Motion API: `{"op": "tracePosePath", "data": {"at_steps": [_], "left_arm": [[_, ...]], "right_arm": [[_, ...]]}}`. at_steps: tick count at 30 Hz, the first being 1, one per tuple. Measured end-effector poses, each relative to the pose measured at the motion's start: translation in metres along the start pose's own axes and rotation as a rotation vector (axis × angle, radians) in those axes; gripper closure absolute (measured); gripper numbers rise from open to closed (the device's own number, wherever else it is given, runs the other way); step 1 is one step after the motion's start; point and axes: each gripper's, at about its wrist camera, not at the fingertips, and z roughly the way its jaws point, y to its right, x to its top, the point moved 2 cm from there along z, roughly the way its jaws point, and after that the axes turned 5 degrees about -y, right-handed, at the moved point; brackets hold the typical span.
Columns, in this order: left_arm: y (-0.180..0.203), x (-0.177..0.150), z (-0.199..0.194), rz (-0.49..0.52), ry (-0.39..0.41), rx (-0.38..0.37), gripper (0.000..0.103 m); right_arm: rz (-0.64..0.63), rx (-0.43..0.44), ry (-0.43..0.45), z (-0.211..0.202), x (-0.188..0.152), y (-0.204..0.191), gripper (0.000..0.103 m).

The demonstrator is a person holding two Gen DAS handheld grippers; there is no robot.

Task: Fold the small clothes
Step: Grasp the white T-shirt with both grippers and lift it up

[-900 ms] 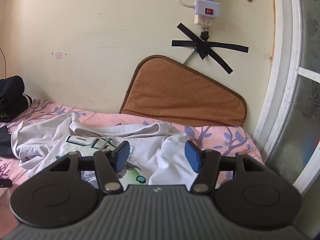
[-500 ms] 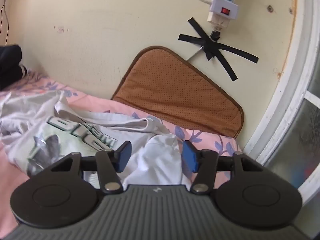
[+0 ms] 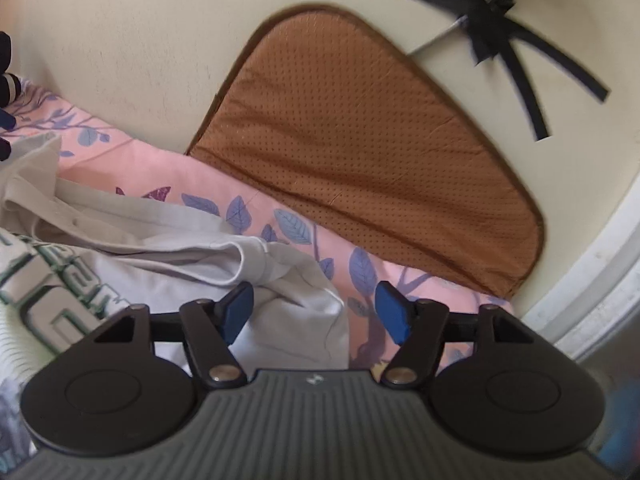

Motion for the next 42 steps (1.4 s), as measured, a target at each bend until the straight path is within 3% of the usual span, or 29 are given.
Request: {"op": "tracePosePath", "data": {"at_steps": [2,3,4,5,6,8,13,17,24,29,36,38,42], "left_arm": [[0.000,-0.001,0.010,-0.010,-0.027,-0.018,0.085],[0.001,-0.002,0.009,-0.014,-0.022,-0.025,0.090],[0.003,-0.003,0.006,-0.017,-0.002,-0.027,0.091],[0.004,-0.004,0.001,-0.017,0.021,-0.023,0.092],[0.005,-0.005,-0.005,-0.019,0.046,-0.021,0.093],[0.006,-0.002,-0.025,-0.054,0.106,-0.030,0.093],[0.011,-0.002,-0.095,-0.077,0.274,-0.058,0.094],[0.028,-0.005,-0.169,-0.035,0.467,-0.030,0.094],[0.045,-0.016,-0.308,-0.060,0.781,-0.046,0.094],[0.065,-0.032,-0.402,-0.037,0.989,-0.059,0.094],[0.092,-0.032,-0.507,-0.002,1.223,-0.003,0.094],[0.092,-0.035,-0.541,0.009,1.265,0.006,0.094],[0.096,-0.040,-0.571,0.030,1.297,0.072,0.094]], "right_arm": [[-0.006,0.013,-0.028,0.014,0.004,-0.001,0.031],[0.004,0.030,-0.032,0.019,0.005,-0.001,0.032],[0.017,0.053,-0.035,0.022,0.009,0.000,0.034],[0.034,0.079,-0.032,0.022,0.011,0.001,0.042],[0.057,0.106,-0.027,0.022,0.013,0.001,0.065],[0.098,0.134,-0.001,0.015,0.019,-0.002,0.099],[0.108,0.054,0.171,-0.048,0.031,-0.013,0.099],[0.151,-0.013,0.382,-0.138,0.041,-0.019,0.099],[0.214,-0.146,0.750,-0.307,0.054,-0.033,0.100],[0.221,-0.204,0.951,-0.400,0.061,-0.049,0.099],[0.181,-0.243,1.110,-0.484,0.094,-0.068,0.099],[0.165,-0.244,1.121,-0.502,0.103,-0.071,0.099],[0.142,-0.224,1.100,-0.521,0.114,-0.072,0.099]]}}
